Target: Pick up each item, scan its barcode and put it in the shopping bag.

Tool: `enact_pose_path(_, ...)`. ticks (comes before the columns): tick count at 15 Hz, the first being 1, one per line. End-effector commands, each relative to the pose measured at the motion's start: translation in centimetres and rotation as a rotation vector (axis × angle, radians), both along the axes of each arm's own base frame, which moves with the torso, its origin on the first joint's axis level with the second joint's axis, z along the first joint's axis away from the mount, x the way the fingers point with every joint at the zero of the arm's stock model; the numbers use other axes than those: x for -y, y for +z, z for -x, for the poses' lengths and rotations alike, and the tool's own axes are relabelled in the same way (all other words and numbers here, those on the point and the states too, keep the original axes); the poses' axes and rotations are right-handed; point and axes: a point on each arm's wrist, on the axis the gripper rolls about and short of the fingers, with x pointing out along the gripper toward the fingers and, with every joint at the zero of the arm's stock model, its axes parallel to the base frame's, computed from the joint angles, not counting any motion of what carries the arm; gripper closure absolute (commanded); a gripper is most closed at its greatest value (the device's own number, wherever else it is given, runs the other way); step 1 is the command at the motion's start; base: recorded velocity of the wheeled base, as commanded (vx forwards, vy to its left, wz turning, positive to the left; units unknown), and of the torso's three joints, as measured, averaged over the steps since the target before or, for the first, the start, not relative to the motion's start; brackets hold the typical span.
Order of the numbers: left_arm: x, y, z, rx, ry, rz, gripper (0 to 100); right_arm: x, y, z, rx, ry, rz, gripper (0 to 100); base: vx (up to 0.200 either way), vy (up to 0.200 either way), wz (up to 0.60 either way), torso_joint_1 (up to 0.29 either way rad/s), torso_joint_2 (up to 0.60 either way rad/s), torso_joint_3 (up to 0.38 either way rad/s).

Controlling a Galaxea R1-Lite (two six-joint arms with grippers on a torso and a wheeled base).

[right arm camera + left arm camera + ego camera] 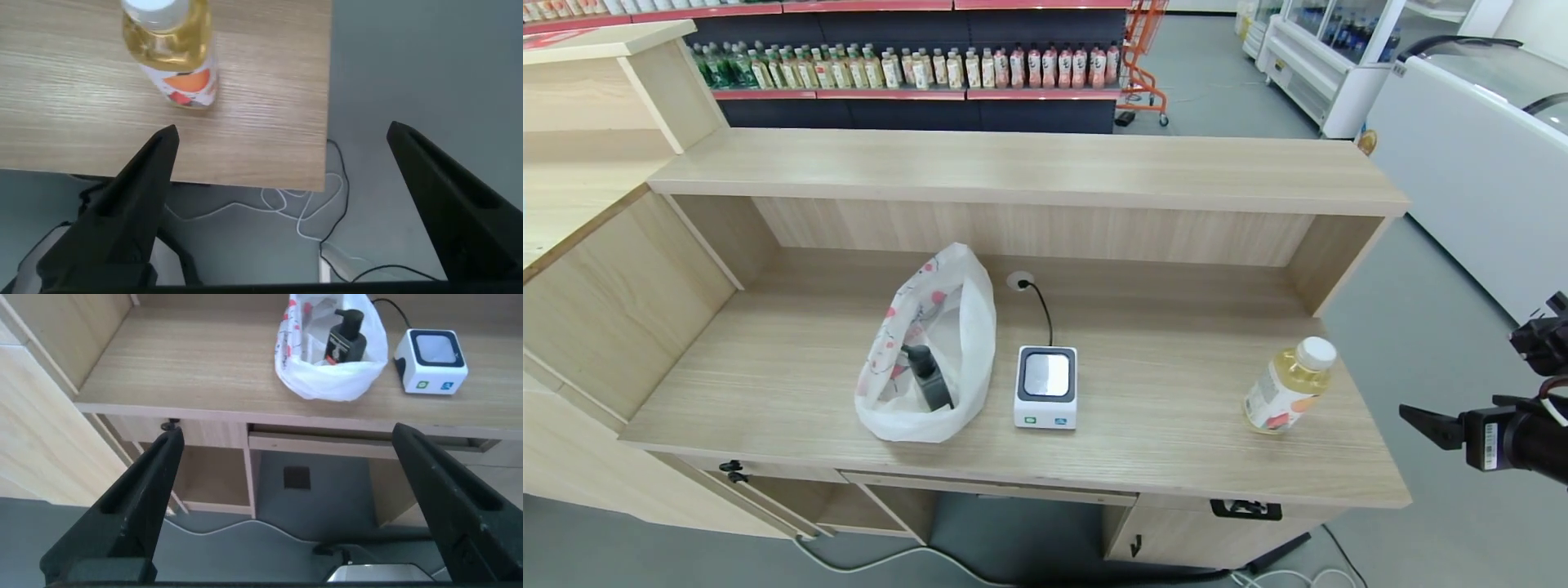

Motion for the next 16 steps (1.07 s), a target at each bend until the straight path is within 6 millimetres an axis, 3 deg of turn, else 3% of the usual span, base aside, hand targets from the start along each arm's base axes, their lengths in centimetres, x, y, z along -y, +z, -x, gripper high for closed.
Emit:
enact_pose_path(1,0.0,0.0,0.0,-0.001,0.000,0.000,0,-0.2,-0.2,0.1,-0.010,0.010,-0.003,0,0.000,-0.200,0.00,0.002,0.00,0.007)
enact_pose_path(3,0.0,0.0,0.0,-0.001,0.000,0.000,0,-0.7,-0.7,0.4,-0.026,0.037,-0.009,0,0.000,-0.200,0.00,0.002,0.00,0.002)
enact_pose_path(6,0.0,0.0,0.0,-0.001,0.000,0.006,0,-2.1,-1.6,0.2,-0.069,0.108,-0.022,0,0.000,0.000,0.00,0.000,0.00,0.000)
enact_pose_path(11,0.0,0.0,0.0,-0.001,0.000,0.006,0,-5.3,-3.6,-2.1,-0.163,0.236,-0.085,0,0.000,0.000,0.00,0.000,0.00,0.000)
enact_pose_path(16,0.0,0.0,0.0,-0.001,0.000,0.006,0,-7.3,-5.4,-3.9,-0.153,0.250,-0.115,0,0.000,0.000,0.00,0.000,0.00,0.000)
